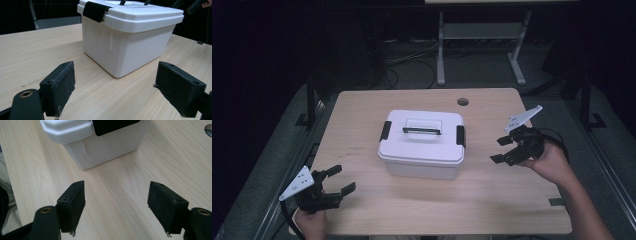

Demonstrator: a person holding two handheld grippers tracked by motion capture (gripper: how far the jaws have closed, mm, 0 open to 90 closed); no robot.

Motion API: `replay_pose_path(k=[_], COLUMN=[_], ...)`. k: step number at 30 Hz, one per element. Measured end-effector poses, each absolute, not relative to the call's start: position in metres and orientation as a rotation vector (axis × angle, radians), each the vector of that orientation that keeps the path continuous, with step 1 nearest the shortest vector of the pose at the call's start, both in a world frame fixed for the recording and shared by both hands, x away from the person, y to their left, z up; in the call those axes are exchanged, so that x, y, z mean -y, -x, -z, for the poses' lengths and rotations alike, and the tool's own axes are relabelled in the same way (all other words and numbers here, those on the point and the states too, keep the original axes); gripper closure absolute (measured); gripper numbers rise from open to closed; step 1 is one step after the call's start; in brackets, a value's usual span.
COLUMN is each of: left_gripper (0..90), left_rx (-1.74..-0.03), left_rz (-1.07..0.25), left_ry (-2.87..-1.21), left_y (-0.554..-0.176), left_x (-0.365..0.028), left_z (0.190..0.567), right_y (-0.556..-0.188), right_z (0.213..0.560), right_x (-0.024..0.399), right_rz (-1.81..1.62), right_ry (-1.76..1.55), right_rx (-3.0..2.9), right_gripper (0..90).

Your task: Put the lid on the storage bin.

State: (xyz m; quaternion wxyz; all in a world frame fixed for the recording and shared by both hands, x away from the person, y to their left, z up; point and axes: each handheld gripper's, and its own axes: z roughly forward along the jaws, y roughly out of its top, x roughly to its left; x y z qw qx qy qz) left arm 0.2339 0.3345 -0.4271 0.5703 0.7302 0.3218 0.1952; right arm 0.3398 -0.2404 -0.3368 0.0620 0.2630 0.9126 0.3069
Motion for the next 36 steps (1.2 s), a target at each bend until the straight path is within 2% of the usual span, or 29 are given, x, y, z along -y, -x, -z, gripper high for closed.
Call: replay_pose_path(k=[36], left_gripper=[15.7], left_rx=[-0.752], left_rz=[-0.457], left_ry=[-1.723], left_y=[-0.234], left_x=[-0.331], left_z=[0.427], right_y=[-0.317], right_z=[0.376], right_x=[0.271], right_rz=[-0.947], right_ry=[-0.898], right_rx=[-2.761], right_gripper=[29.6])
